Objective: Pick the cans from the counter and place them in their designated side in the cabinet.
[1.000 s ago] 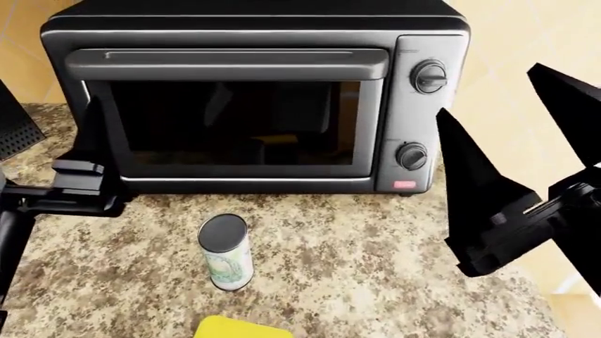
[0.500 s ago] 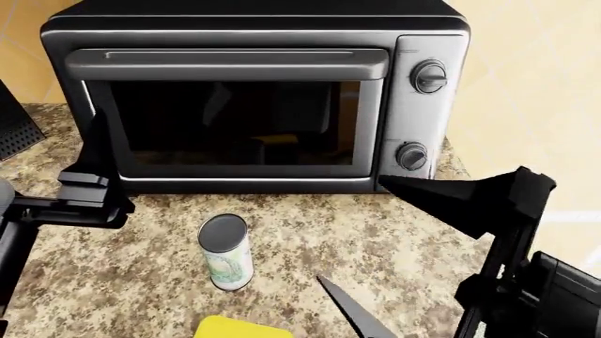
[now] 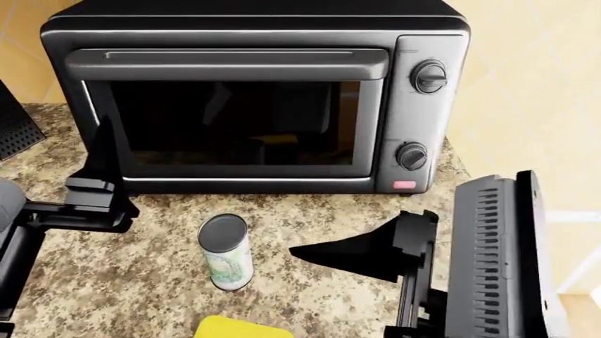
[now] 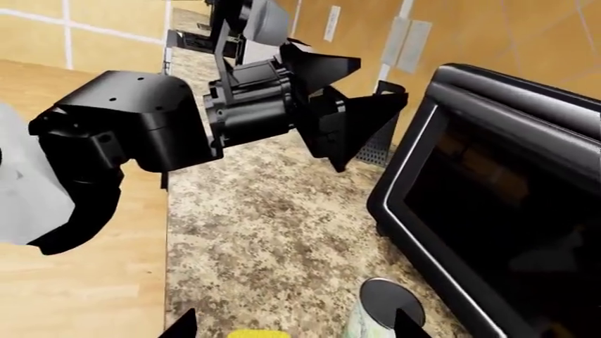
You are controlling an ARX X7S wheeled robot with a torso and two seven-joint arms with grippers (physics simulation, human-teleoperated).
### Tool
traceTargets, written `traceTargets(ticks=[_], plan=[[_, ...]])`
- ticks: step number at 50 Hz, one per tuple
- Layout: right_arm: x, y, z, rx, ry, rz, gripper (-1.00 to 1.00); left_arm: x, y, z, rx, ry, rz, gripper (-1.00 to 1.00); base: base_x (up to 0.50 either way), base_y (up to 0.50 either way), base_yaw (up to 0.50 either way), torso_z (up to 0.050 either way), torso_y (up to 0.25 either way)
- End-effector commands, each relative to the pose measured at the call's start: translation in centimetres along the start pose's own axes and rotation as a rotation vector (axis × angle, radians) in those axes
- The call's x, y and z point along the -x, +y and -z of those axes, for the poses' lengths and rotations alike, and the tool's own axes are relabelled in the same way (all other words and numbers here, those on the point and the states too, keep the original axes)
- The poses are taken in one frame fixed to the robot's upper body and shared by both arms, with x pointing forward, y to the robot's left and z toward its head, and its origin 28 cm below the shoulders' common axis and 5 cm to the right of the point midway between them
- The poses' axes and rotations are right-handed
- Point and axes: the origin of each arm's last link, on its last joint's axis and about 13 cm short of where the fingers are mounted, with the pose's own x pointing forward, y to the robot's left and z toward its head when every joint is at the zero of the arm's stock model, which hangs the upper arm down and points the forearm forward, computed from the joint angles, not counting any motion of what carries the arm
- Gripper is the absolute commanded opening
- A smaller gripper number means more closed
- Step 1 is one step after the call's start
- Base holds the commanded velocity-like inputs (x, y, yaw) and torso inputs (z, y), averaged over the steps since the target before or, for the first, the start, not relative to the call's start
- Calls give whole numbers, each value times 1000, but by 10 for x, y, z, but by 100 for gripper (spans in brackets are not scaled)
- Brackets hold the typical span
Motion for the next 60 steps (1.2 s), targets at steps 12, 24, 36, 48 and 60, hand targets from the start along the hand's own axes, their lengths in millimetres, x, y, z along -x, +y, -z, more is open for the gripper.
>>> traceTargets(ticks=[12,24,36,48,60], plan=[[-9,2,12,-17,142,-63,100,0,0,2,0,5,-2,100,0,0,0,0,0],[-14,1,25,-30,209,-73,100,0,0,1,1,3,0,100,0,0,0,0,0],[-22,-4,45,-68,254,-73,100,1,0,1,3,3,-1,100,0,0,0,0,0],[-33,-4,67,-110,284,-102,100,1,1,2,6,1,-6,100,0,0,0,0,0],[-37,-2,81,-134,326,-117,100,2,1,3,8,2,-6,100,0,0,0,0,0]])
